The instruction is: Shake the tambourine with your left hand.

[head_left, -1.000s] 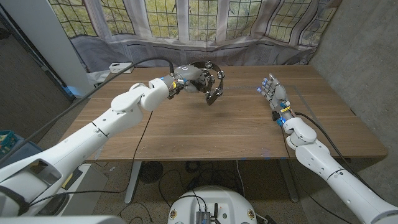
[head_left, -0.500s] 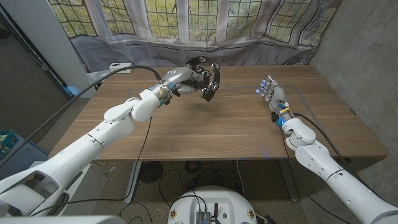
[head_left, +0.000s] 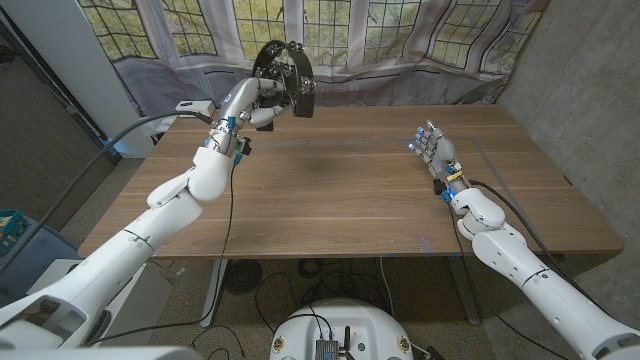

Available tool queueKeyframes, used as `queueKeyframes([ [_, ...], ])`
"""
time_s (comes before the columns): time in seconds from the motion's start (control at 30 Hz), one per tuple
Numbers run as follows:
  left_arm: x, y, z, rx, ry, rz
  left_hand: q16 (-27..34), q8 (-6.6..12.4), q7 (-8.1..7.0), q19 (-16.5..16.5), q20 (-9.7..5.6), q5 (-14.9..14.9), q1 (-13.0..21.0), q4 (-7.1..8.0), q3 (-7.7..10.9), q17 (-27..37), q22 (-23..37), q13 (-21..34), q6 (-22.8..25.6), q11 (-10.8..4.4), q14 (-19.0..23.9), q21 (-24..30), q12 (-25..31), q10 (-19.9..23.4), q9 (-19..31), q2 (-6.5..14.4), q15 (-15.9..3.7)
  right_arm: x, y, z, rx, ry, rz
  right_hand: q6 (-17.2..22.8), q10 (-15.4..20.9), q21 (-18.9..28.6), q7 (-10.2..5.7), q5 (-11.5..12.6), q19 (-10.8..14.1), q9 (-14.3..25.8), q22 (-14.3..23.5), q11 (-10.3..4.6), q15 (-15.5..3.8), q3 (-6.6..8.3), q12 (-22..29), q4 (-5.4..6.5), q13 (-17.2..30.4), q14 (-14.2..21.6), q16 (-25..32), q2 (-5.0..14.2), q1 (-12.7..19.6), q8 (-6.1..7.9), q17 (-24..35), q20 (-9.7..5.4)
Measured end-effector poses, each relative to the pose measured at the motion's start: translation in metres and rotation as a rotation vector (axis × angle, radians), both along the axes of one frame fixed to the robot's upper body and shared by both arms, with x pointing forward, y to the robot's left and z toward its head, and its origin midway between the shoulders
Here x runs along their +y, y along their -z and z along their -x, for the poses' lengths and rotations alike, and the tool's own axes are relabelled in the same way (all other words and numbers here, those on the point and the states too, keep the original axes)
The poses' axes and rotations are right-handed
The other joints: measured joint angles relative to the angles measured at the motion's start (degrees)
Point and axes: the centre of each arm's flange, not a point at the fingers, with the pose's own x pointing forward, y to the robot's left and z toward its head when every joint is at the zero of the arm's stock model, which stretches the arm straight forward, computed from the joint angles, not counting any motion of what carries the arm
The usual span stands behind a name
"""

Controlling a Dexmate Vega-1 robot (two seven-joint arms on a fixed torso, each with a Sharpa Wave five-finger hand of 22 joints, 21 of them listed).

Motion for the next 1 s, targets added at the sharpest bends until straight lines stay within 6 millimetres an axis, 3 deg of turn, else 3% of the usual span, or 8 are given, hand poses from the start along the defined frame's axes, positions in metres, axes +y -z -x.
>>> queueKeyframes([
  [0.2,0.031,0.011,-0.005,0.029,0.100,0.140,0.11,0.00,-0.01,0.00,0.00,-0.02,0.00,0.04,0.04,0.01,-0.01,0.14,-0.01,0.00,0.00,0.39,-0.02,0.00,-0.04,0.00,0.00,0.000,-0.003,0.000,-0.015,0.001,0.000,0.00,0.00,0.00,0.00,0.00,0.00,0.00,0.00,0.00,0.00,0.00,0.00,0.00,0.00,0.00,0.00,0.00,0.00,0.00,0.00,0.00],
  [0.33,0.046,0.017,-0.002,0.049,0.264,0.220,0.12,0.00,-0.01,0.00,0.00,-0.03,0.00,0.04,0.04,0.02,-0.01,0.44,-0.01,-0.01,0.15,0.44,-0.18,0.00,-0.09,0.00,0.15,0.000,-0.006,0.000,-0.024,0.004,0.001,0.00,0.00,0.00,0.00,0.00,0.00,0.00,0.00,0.00,0.00,0.00,0.00,0.00,0.00,0.00,0.00,0.00,0.00,0.00,0.00,0.00],
  [0.47,0.061,0.033,-0.012,0.075,0.275,0.284,0.11,-0.02,-0.01,0.00,0.00,-0.04,0.00,0.04,0.04,0.03,-0.01,1.01,-0.01,-0.01,0.15,0.45,-0.23,0.00,-0.07,0.00,0.15,0.000,-0.007,0.001,-0.032,0.006,0.002,0.00,0.00,0.00,0.00,0.00,0.00,0.00,0.00,0.00,0.00,0.00,0.00,0.00,0.00,0.00,0.00,0.00,0.00,0.00,0.00,0.00],
  [0.5,0.063,0.031,-0.005,0.067,0.375,0.293,0.11,-0.02,-0.01,0.00,0.00,-0.04,0.00,0.04,0.04,0.03,-0.01,1.02,-0.01,-0.01,0.15,0.45,-0.23,0.00,-0.06,0.00,0.15,0.000,-0.008,0.000,-0.033,0.006,0.001,0.00,0.00,0.00,0.00,0.00,0.00,0.00,0.00,0.00,0.00,0.00,0.00,0.00,0.00,0.00,0.00,0.00,0.00,0.00,0.00,0.00],
  [0.83,0.100,0.068,-0.013,0.087,0.600,0.507,0.07,-0.05,-0.02,-0.31,-0.31,0.06,0.00,0.04,0.04,0.03,-0.02,1.14,-0.02,-0.01,0.14,0.45,-0.45,0.00,0.02,0.00,0.14,-0.001,-0.010,-0.003,-0.034,0.009,-0.003,0.00,0.22,0.00,0.00,0.00,0.00,0.00,0.00,0.21,0.00,0.00,0.00,0.00,0.00,0.00,0.00,0.00,0.00,0.00,0.00,0.00],
  [1.0,0.109,0.091,-0.025,0.099,0.621,0.619,0.03,-0.06,-0.02,-0.31,-0.31,0.07,0.00,-0.05,0.14,0.03,-0.02,1.67,-0.03,-0.01,0.14,0.45,-0.62,0.00,0.01,0.00,0.14,0.001,-0.009,-0.004,-0.031,0.002,-0.002,0.00,0.21,0.00,0.00,0.00,0.00,0.00,0.00,0.21,0.00,0.00,0.00,0.00,0.00,0.00,0.00,0.00,0.00,0.00,0.00,0.00],
])
